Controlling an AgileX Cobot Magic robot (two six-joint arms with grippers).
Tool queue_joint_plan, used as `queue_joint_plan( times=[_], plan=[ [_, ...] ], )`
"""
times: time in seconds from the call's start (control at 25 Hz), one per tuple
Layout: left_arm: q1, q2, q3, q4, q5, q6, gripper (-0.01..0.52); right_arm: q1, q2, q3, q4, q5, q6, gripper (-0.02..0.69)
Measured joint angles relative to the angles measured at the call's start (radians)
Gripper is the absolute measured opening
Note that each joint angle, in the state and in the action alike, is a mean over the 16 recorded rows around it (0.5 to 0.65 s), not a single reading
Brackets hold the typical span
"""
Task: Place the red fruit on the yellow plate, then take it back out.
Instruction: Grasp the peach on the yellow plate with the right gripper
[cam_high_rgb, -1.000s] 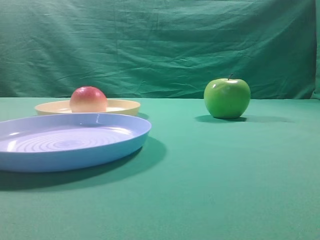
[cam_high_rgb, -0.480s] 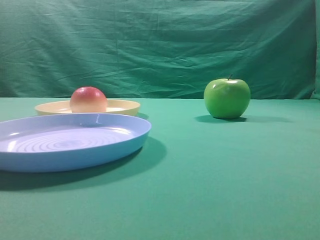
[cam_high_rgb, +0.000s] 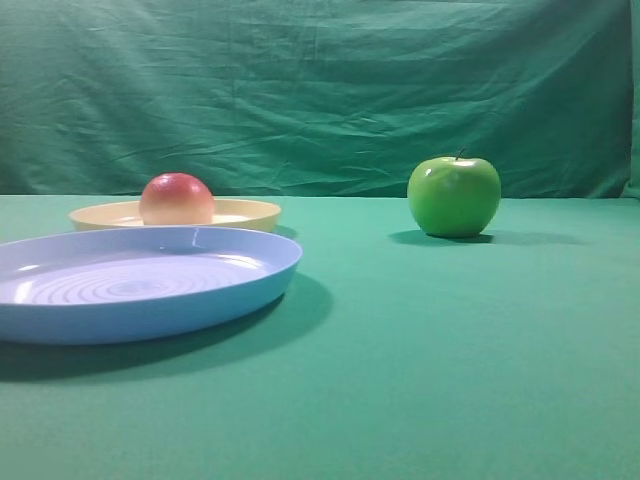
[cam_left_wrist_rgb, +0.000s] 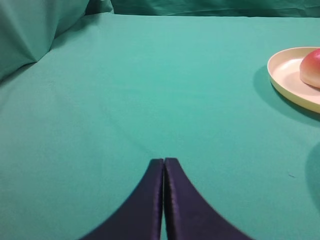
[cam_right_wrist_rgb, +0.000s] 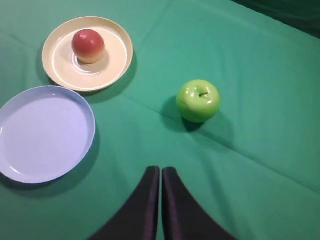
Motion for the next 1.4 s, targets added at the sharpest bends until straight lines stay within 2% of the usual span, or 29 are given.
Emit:
queue_joint_plan(
  times=[0.28,0.8,1.04,1.4],
  plan=[
    [0.0,0.0,0.0,0.0,0.0,0.0,0.0,-0.103,-0.239,0.235,-0.038,-0.187,0.038,0.0],
    [0.0,0.0,0.0,0.0,0.0,0.0,0.0,-0.453,-0.675,0.804,-0.013,-0.635,0.049,0.0],
    [0.0,0.0,0.0,0.0,0.0,0.001,0.0,-0.542,-0.858,1.043,-0.006,-0.728,0.049,0.0],
    [0.0,0.0,0.0,0.0,0.0,0.002,0.0,-0.59,-1.053,1.306,0.011,-0.778,0.054,0.0]
  ],
)
